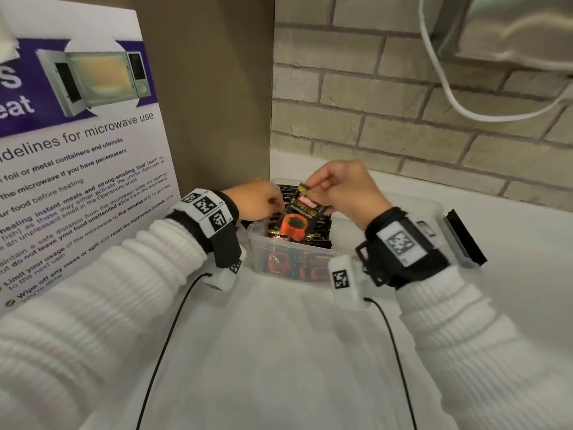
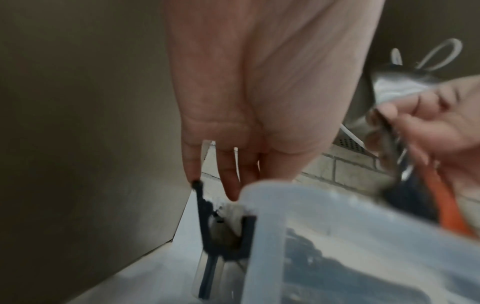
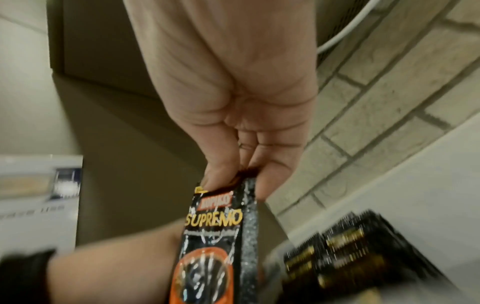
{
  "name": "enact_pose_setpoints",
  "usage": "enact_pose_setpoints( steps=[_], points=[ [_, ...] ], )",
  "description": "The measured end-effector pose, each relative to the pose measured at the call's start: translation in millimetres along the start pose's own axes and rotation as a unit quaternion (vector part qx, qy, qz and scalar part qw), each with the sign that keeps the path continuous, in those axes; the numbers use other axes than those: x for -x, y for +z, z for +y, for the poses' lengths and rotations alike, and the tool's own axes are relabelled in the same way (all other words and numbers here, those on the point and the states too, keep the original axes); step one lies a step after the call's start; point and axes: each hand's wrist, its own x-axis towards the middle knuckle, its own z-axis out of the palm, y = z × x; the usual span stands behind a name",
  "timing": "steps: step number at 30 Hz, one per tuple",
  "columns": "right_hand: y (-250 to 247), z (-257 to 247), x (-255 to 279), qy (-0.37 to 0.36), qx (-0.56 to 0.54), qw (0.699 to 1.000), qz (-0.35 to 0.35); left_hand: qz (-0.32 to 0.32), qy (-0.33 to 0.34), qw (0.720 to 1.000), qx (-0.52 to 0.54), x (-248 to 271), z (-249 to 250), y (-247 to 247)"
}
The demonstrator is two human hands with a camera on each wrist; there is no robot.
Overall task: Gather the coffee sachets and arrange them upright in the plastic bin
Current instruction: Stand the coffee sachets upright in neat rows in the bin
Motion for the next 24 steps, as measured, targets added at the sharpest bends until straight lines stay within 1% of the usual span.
enact_pose_setpoints(
  steps=[3, 5, 6, 8, 9, 10, 11, 12, 14, 15, 16, 18, 20, 22, 24],
  points=[
    [30, 13, -5, 0.017, 0.036, 0.996, -0.080, 0.032, -0.026, 0.997, 0.060, 0, -5, -4],
    [37, 21, -5, 0.002, 0.063, 0.990, -0.126, 0.036, -0.029, 0.996, 0.082, 1, -9, -3],
    [35, 23, -6, -0.003, 0.067, 0.990, -0.128, 0.036, -0.026, 0.995, 0.093, 2, -11, -3],
    [22, 22, -6, 0.008, 0.062, 0.992, -0.107, 0.029, -0.012, 0.993, 0.112, 6, -12, -2],
    [13, 20, -6, 0.016, 0.071, 0.992, -0.105, 0.023, 0.000, 0.993, 0.112, 7, -11, -1],
    [3, 18, -6, 0.023, 0.099, 0.988, -0.116, 0.015, 0.014, 0.994, 0.103, 9, -9, 0],
    [-6, 17, -6, 0.037, 0.142, 0.978, -0.145, 0.007, 0.031, 0.996, 0.089, 9, -8, 2],
    [-14, 15, -5, 0.059, 0.189, 0.963, -0.186, -0.002, 0.047, 0.996, 0.072, 9, -6, 3],
    [-21, 15, -1, 0.114, 0.258, 0.922, -0.267, -0.024, 0.067, 0.997, 0.043, 7, -1, 5],
    [-22, 16, 1, 0.134, 0.276, 0.906, -0.291, -0.034, 0.074, 0.996, 0.036, 6, 1, 6],
    [-23, 18, 3, 0.146, 0.284, 0.898, -0.303, -0.043, 0.080, 0.995, 0.035, 5, 3, 6],
    [-23, 23, 5, 0.164, 0.272, 0.897, -0.308, -0.059, 0.088, 0.994, 0.021, 3, 4, 6],
    [-23, 27, 6, 0.171, 0.251, 0.901, -0.310, -0.065, 0.077, 0.993, -0.053, 4, 2, 5],
    [-21, 30, 7, 0.162, 0.239, 0.911, -0.295, -0.064, 0.063, 0.988, -0.127, 5, -1, 4],
    [-19, 29, 7, 0.143, 0.224, 0.926, -0.268, -0.067, 0.055, 0.984, -0.155, 4, -3, 3]
  ],
)
